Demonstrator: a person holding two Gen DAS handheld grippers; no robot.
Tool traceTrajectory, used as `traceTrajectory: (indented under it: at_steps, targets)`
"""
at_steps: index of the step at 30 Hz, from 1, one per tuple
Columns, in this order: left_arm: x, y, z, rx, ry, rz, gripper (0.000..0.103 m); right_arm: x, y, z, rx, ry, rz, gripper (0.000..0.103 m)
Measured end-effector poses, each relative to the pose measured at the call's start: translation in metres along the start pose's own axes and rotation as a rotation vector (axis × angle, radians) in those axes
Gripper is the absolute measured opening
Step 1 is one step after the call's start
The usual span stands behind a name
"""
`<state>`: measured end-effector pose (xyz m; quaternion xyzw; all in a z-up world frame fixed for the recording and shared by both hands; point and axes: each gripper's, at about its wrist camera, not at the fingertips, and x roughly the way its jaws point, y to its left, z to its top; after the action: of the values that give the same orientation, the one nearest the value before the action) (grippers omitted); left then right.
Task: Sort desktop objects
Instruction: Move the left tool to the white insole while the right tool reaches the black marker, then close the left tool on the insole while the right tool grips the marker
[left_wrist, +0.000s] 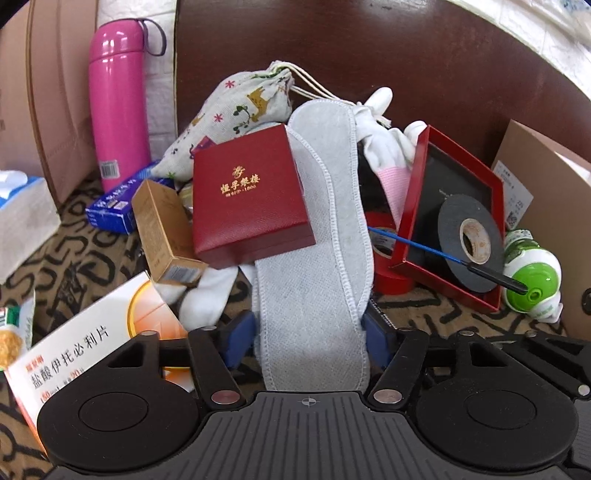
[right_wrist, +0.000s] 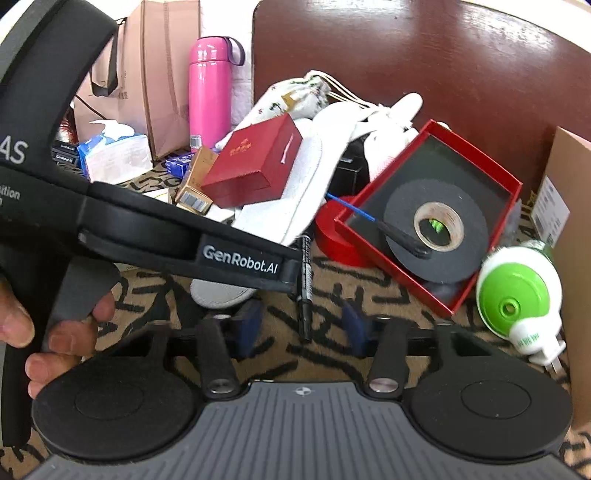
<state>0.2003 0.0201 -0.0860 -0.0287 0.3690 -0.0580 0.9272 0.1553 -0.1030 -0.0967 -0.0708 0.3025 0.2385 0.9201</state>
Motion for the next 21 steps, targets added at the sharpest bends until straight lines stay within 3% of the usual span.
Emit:
traceTrajectory:
  at_steps: [2, 3, 11, 21]
  targets:
    - [-0.002, -0.003, -0.001, 0.024, -0.004, 0.011, 0.06, -0.001, 0.0, 0.0, -0.001, 0.003, 0.018, 0.014]
    - [-0.004, -0.004, -0.001, 0.033, -0.008, 0.018, 0.06, -0.001, 0.001, 0.0, -0.002, 0.006, 0.019, 0.012]
    - [-0.034, -0.01, -0.02, 0.037, 0.005, -0.008, 0.058, -0.029, 0.005, -0.013, -0.027, 0.042, 0.038, 0.012]
    - [-0.091, -0.032, -0.077, 0.025, 0.048, -0.086, 0.057, -0.098, 0.014, -0.054, -0.038, 0.088, 0.077, 0.01]
